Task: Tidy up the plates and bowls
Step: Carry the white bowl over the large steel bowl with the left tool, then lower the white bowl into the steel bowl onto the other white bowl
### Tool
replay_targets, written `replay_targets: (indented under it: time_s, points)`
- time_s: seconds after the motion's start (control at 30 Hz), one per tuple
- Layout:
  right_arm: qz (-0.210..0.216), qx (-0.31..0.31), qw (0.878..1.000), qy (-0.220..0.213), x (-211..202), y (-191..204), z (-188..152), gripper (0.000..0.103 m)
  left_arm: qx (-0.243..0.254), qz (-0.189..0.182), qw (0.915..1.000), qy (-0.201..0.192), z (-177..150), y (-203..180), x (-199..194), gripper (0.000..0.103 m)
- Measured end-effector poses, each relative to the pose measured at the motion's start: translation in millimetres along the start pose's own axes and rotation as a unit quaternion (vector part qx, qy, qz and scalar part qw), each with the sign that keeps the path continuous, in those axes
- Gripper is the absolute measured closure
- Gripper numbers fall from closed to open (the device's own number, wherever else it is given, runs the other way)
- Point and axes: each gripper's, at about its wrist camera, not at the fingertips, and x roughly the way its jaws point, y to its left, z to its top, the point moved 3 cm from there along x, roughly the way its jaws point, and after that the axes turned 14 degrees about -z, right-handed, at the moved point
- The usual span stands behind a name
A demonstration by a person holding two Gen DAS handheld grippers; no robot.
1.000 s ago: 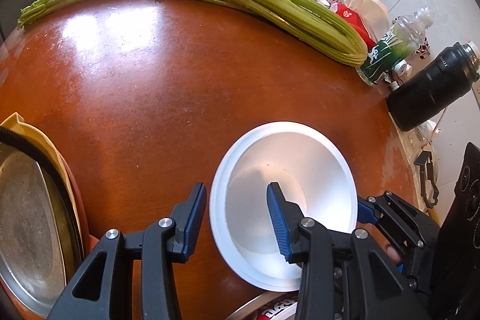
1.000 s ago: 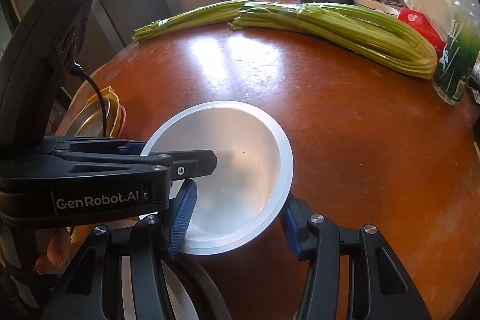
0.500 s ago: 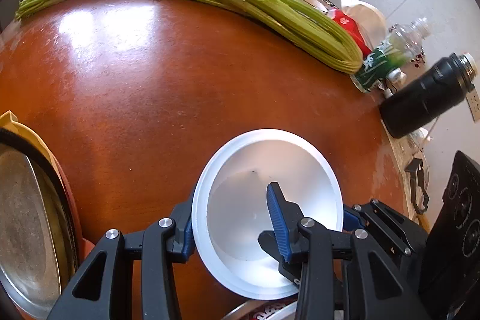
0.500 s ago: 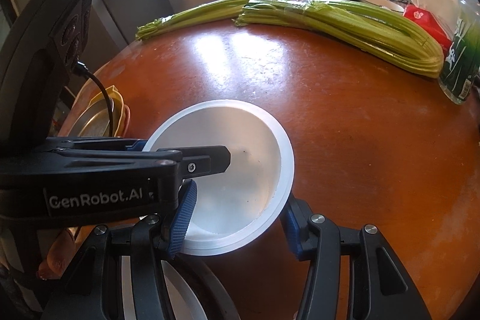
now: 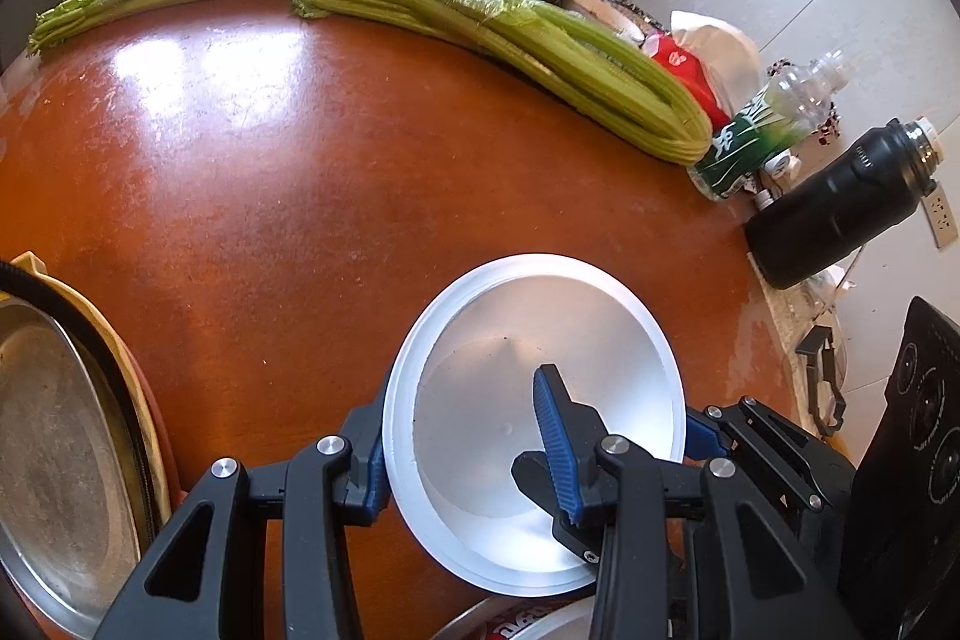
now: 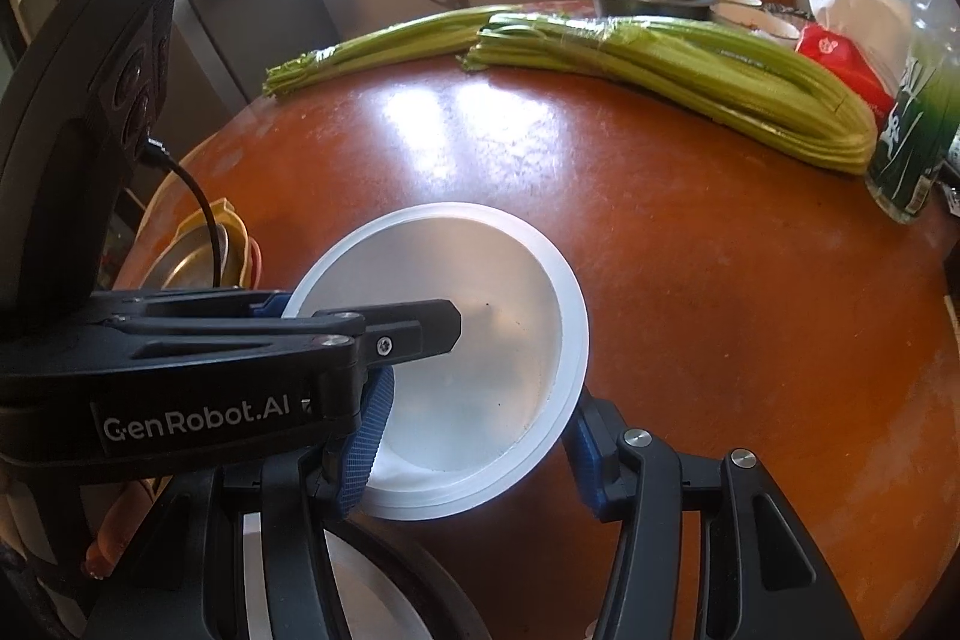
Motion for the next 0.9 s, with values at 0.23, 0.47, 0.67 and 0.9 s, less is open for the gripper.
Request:
replay_targets:
  time_s: [0.23,0.47,0.67,0.9]
  points:
    - [0.005,0.002,1.000,-0.021,-17,5,4,0.047,0.011,0.000,0.9998,-0.017,2,-7,-16,0.061]
    - [0.006,0.002,0.999,-0.043,-37,10,4,0.047,0.025,0.001,0.9990,-0.036,-1,-19,-34,0.061]
    - [0.006,-0.003,0.998,-0.057,-52,14,1,0.047,0.032,0.000,0.9982,-0.050,-7,-26,-48,0.061]
    - [0.008,-0.007,0.997,-0.074,-69,21,-7,0.047,0.044,0.003,0.9969,-0.065,-18,-33,-63,0.061]
